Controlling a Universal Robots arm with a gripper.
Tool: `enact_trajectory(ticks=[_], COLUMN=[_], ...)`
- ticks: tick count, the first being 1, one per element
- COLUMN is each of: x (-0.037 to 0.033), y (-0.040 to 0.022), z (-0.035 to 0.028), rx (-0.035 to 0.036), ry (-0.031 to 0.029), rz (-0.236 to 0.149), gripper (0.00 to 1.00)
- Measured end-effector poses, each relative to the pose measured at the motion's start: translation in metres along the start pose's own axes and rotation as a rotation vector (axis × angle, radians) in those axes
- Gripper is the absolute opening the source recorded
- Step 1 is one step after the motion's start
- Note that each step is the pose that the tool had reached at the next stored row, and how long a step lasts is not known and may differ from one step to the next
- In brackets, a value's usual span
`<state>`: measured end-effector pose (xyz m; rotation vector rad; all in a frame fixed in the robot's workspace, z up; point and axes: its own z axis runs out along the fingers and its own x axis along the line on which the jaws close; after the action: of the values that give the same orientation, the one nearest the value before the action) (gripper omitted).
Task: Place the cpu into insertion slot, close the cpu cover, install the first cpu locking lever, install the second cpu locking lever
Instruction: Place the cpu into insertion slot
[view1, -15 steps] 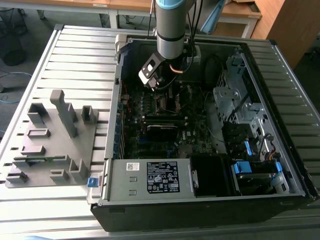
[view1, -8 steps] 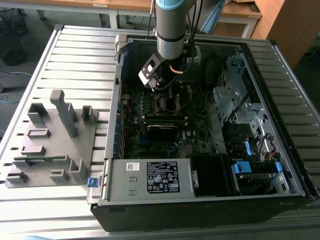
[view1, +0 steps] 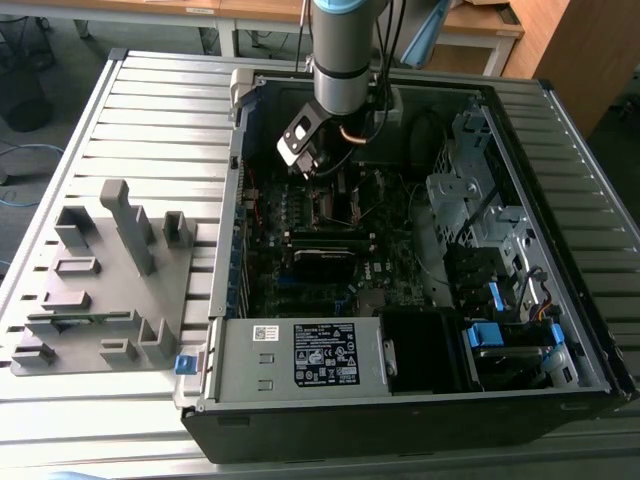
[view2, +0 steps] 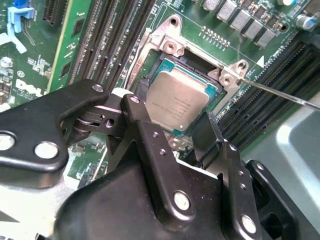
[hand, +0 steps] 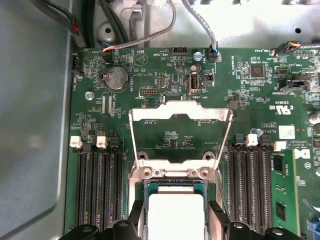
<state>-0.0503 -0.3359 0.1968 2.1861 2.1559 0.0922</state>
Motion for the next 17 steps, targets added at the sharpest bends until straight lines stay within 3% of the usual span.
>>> enact_trajectory(ticks=[7, 15, 17], x=[-0.0001, -0.0001, -0.0001], y=[0.0009, 0.0009, 0.0009], z=[-0.0097, -0.0098, -0.0099], rx=[0.0001, 0.0000, 0.0000], ry=[-0.0002, 0.0000, 0.0000], rz=[0.000, 0.000, 0.000], gripper=[0.61, 0.61, 0.53])
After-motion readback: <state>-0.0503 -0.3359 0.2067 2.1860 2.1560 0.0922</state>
